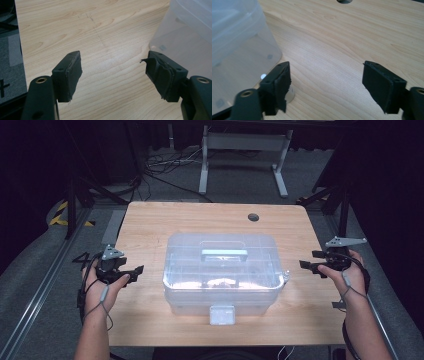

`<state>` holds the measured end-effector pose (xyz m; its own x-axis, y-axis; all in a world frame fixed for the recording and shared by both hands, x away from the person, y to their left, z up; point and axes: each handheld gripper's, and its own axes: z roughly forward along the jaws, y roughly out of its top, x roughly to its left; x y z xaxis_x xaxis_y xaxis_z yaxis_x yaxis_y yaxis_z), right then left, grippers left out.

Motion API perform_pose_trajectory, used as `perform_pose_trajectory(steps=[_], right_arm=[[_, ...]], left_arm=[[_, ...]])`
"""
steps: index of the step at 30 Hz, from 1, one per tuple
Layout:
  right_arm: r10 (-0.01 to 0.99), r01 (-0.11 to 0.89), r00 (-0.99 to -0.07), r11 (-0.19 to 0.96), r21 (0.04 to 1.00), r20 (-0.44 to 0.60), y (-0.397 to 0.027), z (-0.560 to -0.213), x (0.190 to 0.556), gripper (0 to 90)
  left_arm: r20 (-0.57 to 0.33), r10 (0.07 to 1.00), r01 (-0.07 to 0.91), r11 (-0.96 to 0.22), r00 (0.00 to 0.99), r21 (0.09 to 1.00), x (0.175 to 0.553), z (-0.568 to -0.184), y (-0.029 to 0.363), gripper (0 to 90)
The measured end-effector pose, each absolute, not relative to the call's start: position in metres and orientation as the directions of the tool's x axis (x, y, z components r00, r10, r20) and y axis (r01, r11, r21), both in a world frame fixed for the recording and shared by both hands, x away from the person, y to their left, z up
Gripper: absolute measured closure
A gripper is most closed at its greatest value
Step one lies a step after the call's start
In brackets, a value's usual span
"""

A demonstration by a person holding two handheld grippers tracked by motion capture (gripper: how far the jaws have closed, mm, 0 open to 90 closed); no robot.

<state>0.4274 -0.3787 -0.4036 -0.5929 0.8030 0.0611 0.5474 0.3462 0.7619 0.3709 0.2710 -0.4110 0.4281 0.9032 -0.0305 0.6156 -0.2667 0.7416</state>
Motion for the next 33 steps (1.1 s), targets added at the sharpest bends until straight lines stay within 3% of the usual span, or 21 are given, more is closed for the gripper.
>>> perform_pose_trajectory(steps=[4, 9, 12, 14, 27, 33], right_arm=[[0.794, 0.544, -0.604, 0.344, 0.765, 0.072, -0.375, -0.402, 0.427, 21.2], [0.763, 0.521, -0.645, 0.399, 0.754, 0.043, -0.37, -0.399, 0.425, 38.7], [0.757, 0.512, -0.652, 0.415, 0.752, 0.027, -0.372, -0.398, 0.425, 45.8], [0.756, 0.516, -0.653, 0.395, 0.76, 0.051, -0.374, -0.398, 0.423, 50.1], [0.76, 0.497, -0.648, 0.374, 0.783, 0.048, -0.375, -0.39, 0.417, 50.1], [0.763, 0.498, -0.645, 0.374, 0.782, 0.047, -0.372, -0.385, 0.413, 54.8]], left_arm=[[-0.044, 0.895, 0.626, -0.276, 0.445, 0.729, 0.369, -0.407, 0.269, 27.3], [-0.028, 0.899, 0.621, -0.279, 0.438, 0.733, 0.367, -0.403, 0.265, 22.8], [-0.019, 0.896, 0.623, -0.294, 0.444, 0.724, 0.366, -0.401, 0.266, 25.1], [-0.013, 0.884, 0.622, -0.318, 0.467, 0.715, 0.365, -0.399, 0.266, 32.4], [-0.03, 0.84, 0.559, -0.334, 0.542, 0.759, 0.363, -0.388, 0.26, 37.3], [-0.026, 0.827, 0.529, -0.335, 0.562, 0.78, 0.359, -0.378, 0.256, 39.4]])
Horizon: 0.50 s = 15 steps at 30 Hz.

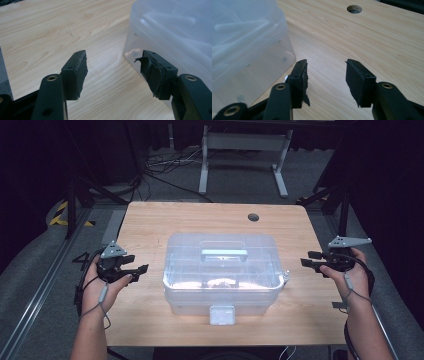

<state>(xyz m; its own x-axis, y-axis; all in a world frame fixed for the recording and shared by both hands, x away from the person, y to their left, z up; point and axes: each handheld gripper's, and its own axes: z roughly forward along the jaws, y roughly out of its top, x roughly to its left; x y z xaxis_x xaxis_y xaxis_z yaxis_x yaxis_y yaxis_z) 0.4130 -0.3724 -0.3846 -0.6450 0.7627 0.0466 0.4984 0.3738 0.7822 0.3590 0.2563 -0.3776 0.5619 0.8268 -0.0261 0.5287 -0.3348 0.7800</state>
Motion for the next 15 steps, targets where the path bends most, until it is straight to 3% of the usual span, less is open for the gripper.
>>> perform_pose_trajectory(steps=[15], right_arm=[[0.765, 0.531, -0.64, 0.378, 0.758, 0.067, -0.372, -0.383, 0.406, 58.7]], left_arm=[[-0.073, 0.726, 0.485, -0.377, 0.683, 0.789, 0.359, -0.327, 0.229, 40.4]])
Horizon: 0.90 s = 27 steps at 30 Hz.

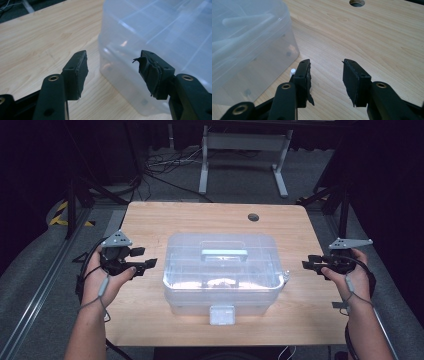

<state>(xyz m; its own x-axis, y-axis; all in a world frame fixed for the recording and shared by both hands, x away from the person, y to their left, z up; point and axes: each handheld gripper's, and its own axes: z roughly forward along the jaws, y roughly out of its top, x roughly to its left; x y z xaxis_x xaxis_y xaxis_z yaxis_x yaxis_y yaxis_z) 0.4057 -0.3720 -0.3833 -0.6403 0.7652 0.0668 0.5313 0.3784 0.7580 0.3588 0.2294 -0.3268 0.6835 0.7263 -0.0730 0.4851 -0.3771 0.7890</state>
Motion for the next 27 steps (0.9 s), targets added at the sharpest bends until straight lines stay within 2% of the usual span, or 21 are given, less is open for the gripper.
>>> perform_pose_trajectory(steps=[10, 17, 20, 27], right_arm=[[0.769, 0.551, -0.633, 0.371, 0.748, 0.085, -0.377, -0.387, 0.401, 60.8], [0.773, 0.56, -0.627, 0.367, 0.743, 0.091, -0.377, -0.389, 0.398, 60.3], [0.774, 0.562, -0.626, 0.366, 0.742, 0.093, -0.377, -0.39, 0.398, 59.5], [0.774, 0.563, -0.625, 0.355, 0.746, 0.103, -0.376, -0.39, 0.397, 57.6]], left_arm=[[-0.025, 0.672, 0.424, -0.437, 0.74, 0.793, 0.365, -0.289, 0.2, 38.8], [-0.003, 0.611, 0.37, -0.476, 0.792, 0.798, 0.367, -0.275, 0.179, 37.5], [-0.011, 0.581, 0.36, -0.49, 0.814, 0.794, 0.369, -0.273, 0.171, 42.1], [-0.017, 0.538, 0.333, -0.496, 0.843, 0.802, 0.377, -0.27, 0.15, 40.6]])
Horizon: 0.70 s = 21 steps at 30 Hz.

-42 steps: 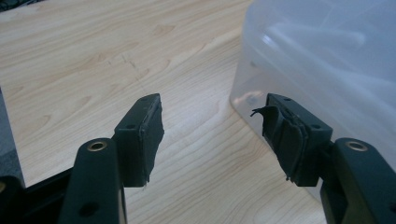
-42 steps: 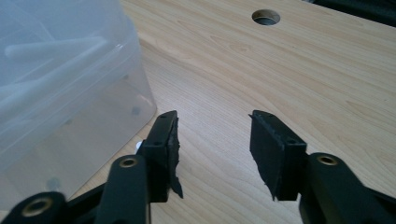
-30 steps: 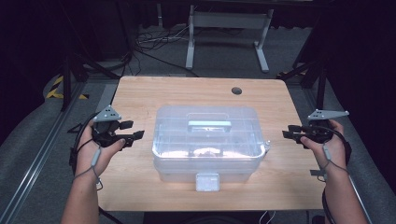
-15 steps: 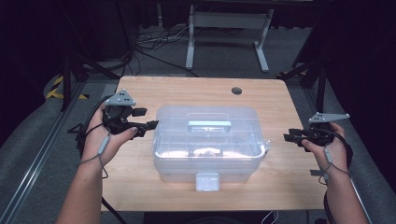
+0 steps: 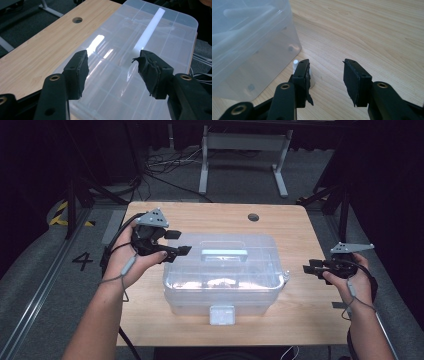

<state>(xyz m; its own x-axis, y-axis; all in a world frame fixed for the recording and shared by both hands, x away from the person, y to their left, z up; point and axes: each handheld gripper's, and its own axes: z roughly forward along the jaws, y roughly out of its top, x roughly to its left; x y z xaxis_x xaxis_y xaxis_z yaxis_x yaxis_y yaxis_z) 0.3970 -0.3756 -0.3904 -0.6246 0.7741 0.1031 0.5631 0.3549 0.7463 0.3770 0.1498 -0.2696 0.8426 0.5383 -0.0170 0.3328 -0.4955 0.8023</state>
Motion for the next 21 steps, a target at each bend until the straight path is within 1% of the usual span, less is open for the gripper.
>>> perform_pose_trajectory(steps=[1, 10, 17, 21], right_arm=[[0.772, 0.562, -0.627, 0.356, 0.746, 0.103, -0.375, -0.39, 0.397, 57.4], [0.768, 0.56, -0.633, 0.365, 0.744, 0.1, -0.373, -0.391, 0.398, 56.8], [0.767, 0.562, -0.635, 0.371, 0.739, 0.098, -0.371, -0.392, 0.398, 56.2], [0.764, 0.562, -0.638, 0.376, 0.737, 0.097, -0.371, -0.393, 0.399, 55.9]], left_arm=[[-0.016, 0.533, 0.329, -0.5, 0.846, 0.801, 0.379, -0.269, 0.146, 39.3], [-0.018, 0.492, 0.33, -0.555, 0.87, 0.764, 0.387, -0.271, 0.122, 39.6], [-0.013, 0.482, 0.329, -0.578, 0.876, 0.747, 0.394, -0.276, 0.108, 36.8], [-0.013, 0.487, 0.335, -0.579, 0.873, 0.744, 0.397, -0.279, 0.103, 32.7]])
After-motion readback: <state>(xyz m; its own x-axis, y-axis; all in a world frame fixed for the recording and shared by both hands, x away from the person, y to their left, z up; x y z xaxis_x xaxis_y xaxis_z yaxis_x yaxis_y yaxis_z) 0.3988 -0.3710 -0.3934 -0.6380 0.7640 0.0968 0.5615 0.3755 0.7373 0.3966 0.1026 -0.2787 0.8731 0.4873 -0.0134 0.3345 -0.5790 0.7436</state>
